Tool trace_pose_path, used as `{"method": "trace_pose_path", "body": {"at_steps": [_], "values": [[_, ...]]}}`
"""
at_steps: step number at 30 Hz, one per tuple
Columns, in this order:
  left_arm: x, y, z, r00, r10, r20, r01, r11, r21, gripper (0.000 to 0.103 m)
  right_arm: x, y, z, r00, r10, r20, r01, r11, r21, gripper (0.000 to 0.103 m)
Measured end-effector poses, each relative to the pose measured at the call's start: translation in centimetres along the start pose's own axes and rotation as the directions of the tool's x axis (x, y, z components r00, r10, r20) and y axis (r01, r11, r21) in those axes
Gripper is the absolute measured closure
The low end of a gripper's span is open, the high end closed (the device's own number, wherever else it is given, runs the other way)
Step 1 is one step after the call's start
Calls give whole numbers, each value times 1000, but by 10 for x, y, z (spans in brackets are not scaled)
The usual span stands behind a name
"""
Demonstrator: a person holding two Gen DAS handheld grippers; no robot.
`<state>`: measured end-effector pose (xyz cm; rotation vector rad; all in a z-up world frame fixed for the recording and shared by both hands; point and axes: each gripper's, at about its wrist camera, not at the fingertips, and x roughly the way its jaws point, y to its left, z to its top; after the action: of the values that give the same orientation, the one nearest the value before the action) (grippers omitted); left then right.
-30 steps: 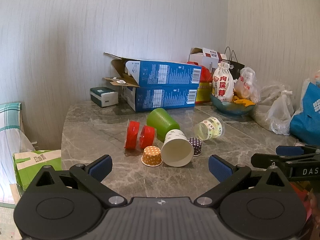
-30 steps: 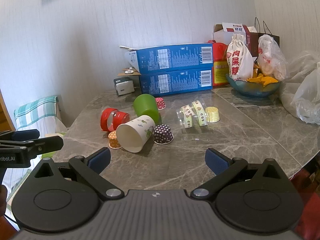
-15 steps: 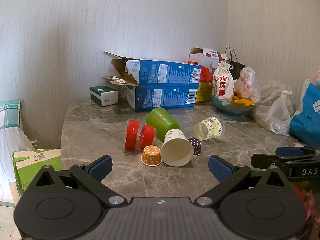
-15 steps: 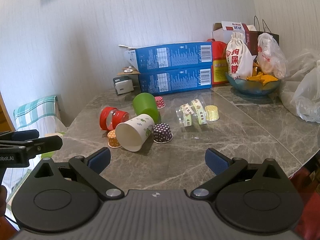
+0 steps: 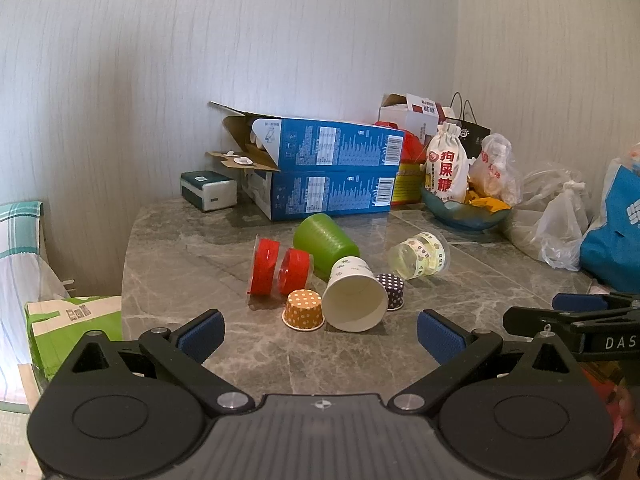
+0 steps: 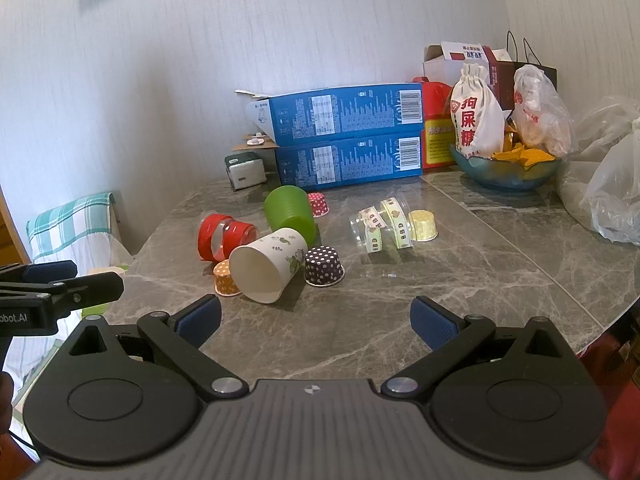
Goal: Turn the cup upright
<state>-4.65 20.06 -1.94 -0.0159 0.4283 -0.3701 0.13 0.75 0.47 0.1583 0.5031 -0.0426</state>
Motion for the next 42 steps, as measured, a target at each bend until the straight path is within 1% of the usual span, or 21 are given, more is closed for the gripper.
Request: {"method": "trace_pose_path", "body": {"at_steps": [21,30,39,42], "values": [[1,-2,-2,1000,-3,-4,3,1000,0,0,-1,-5,-2,1000,6,-2,-6,1000,8,1],[6,0,-3,1000,-1,-20,1,1000,-9,0,1,-5,-4,1000,9,-11,-9,1000,6,1],[20,9,2,999,-8,-49,7,1000,-12,0,12,-11,2,999,7,-50,-7,1000,16,1],[22,14,5,998,-21,-56,20,1000,-19,0,18,-11,10,997,17,-73,-17,1000,-9,1]]}}
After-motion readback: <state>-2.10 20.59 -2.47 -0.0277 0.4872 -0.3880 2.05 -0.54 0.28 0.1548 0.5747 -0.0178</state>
